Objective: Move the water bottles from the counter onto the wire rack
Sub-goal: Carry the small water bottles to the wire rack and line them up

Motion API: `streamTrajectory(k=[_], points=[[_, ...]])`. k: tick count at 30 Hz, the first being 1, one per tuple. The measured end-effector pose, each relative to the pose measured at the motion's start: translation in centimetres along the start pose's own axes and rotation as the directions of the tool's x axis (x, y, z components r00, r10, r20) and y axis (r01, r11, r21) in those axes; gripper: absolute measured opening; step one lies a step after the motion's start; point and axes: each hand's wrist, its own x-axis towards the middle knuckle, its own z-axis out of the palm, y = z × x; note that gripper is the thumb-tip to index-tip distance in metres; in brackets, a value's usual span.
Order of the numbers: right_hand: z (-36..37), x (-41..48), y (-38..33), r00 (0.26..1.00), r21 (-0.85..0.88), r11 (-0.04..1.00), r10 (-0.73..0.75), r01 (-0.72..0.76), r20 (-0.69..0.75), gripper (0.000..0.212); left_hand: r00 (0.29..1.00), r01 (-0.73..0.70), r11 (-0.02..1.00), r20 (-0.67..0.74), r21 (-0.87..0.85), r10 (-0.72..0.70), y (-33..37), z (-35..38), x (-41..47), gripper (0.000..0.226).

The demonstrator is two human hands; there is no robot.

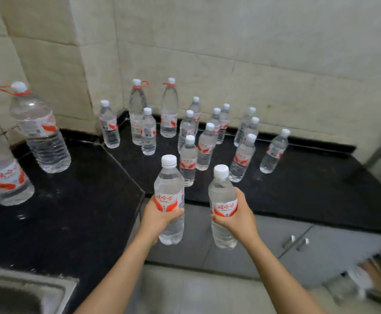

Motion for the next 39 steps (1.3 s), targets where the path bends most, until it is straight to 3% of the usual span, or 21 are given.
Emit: streamTrajectory(k=[4, 10, 13, 15, 19, 24, 28, 35, 39], points=[[-6.3, -2.8, 4.1, 0.985, 0.064, 0.997, 0.061, -0.051, -0.164, 0.066, 0.978, -0.053, 0.996, 0.203, 0.076, 0.036, 0.8, 6.7, -2.2, 0.047], [-17.2, -9.4, 11.0, 0.939, 0.111, 0.987, 0.144, -0.114, -0.313, 0.066, 0.926, -0.101, 0.984, 0.376, 0.144, 0.040, 0.6, 19.3, -7.4, 0.056], [-23.0, -13.7, 14.4, 0.909, 0.093, 0.983, 0.183, -0.159, -0.376, 0.061, 0.861, -0.137, 0.976, 0.507, 0.169, 0.033, 0.1, 26.1, -11.9, 0.057], [-29.1, -18.5, 18.8, 0.831, 0.112, 0.969, 0.247, -0.221, -0.499, 0.063, 0.767, -0.169, 0.971, 0.641, 0.172, 0.020, -0.5, 33.7, -17.0, 0.054], [-31.6, -21.3, 20.5, 0.790, 0.098, 0.961, 0.270, -0.260, -0.551, 0.067, 0.747, -0.180, 0.972, 0.663, 0.152, 0.035, -0.3, 36.4, -19.9, 0.046], [-37.3, -26.6, 23.7, 0.647, 0.158, 0.933, 0.340, -0.323, -0.683, 0.070, 0.603, -0.247, 0.958, 0.797, 0.145, 0.035, -0.7, 43.6, -24.7, 0.044], [-38.9, -28.9, 26.0, 0.598, 0.175, 0.907, 0.387, -0.382, -0.702, 0.073, 0.537, -0.233, 0.965, 0.843, 0.123, 0.022, -0.7, 47.6, -27.1, 0.038], [-44.1, -28.2, 29.4, 0.531, 0.168, 0.877, 0.413, -0.449, -0.740, 0.071, 0.474, -0.207, 0.974, 0.880, 0.089, 0.020, -1.1, 55.9, -27.2, 0.036], [-49.2, -25.4, 31.4, 0.517, 0.143, 0.873, 0.401, -0.467, -0.757, 0.066, 0.483, -0.191, 0.979, 0.875, 0.071, 0.031, -1.0, 62.3, -25.9, 0.039]])
